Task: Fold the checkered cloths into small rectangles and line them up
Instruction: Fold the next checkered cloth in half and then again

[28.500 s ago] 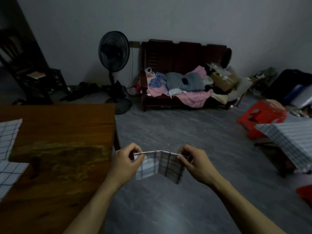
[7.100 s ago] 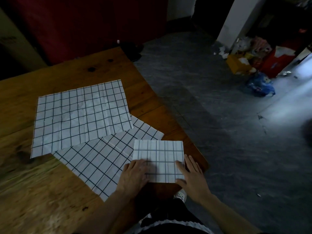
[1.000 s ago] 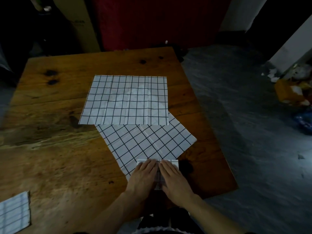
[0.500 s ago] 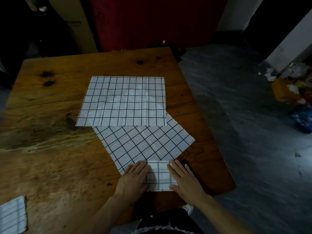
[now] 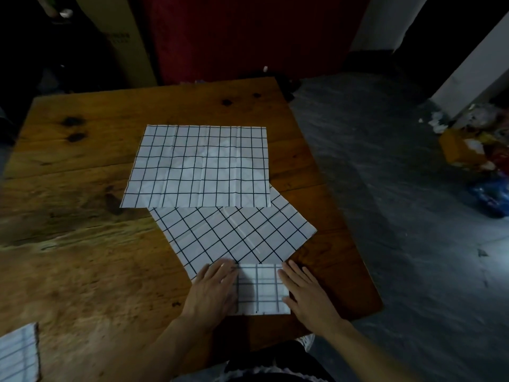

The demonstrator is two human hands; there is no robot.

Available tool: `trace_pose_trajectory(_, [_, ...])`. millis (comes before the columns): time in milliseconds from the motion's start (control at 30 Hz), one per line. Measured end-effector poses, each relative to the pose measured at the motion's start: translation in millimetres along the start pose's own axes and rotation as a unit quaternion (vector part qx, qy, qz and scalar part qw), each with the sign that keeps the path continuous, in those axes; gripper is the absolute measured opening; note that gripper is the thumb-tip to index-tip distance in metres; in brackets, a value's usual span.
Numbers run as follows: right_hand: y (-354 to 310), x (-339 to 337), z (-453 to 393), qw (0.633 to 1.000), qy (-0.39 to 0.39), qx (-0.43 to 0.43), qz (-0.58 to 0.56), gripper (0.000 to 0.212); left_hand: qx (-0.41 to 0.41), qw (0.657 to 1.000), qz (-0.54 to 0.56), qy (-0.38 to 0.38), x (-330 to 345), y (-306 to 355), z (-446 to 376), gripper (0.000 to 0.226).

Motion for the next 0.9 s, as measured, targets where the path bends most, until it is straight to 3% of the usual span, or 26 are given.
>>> trace_pose_trajectory(300, [2.8,0.1,6.7,1.000,0.018,0.001,-0.008,0.066,-0.014,1.000,0.023,-0.015,-7.9,6.6,-3.7,0.073])
trace_pose_trajectory(467, [1.9,-18.4,-1.3,0.997,0.040,0.030,-0.057,0.075,-0.026,0.999,0.027,-0.033,-15.9,9.3,-16.8,0.050])
trace_pose_trajectory(567, [0.7,-29.8,-10.2,0.996,0.046,0.045,-0.059,0.082,-0.048,0.997,0.037,-0.044,-18.8,7.9,-25.6,0.056])
trace_pose_trajectory(700, [-4.9,-45.9,-21.7,0.993,0.088,0.045,-0.064,0.067,-0.088,0.994,0.031,-0.064,-20.0,3.7,-35.4,0.078])
trace_pose_trajectory(900, [-14.4,-44.6,-41.9,0.996,0.053,0.069,-0.027,0.059,-0.077,0.991,-0.017,-0.111,-13.4,1.5,-49.1,0.071])
Point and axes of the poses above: each hand's wrist, its own z-axis away from the middle knuckle, its own x-axis out of the palm, y = z × x, the point moved 7 cm from there along -z, towards the middle knuckle, and after that the axes turned 8 degrees about y, right-handed, at the moved point
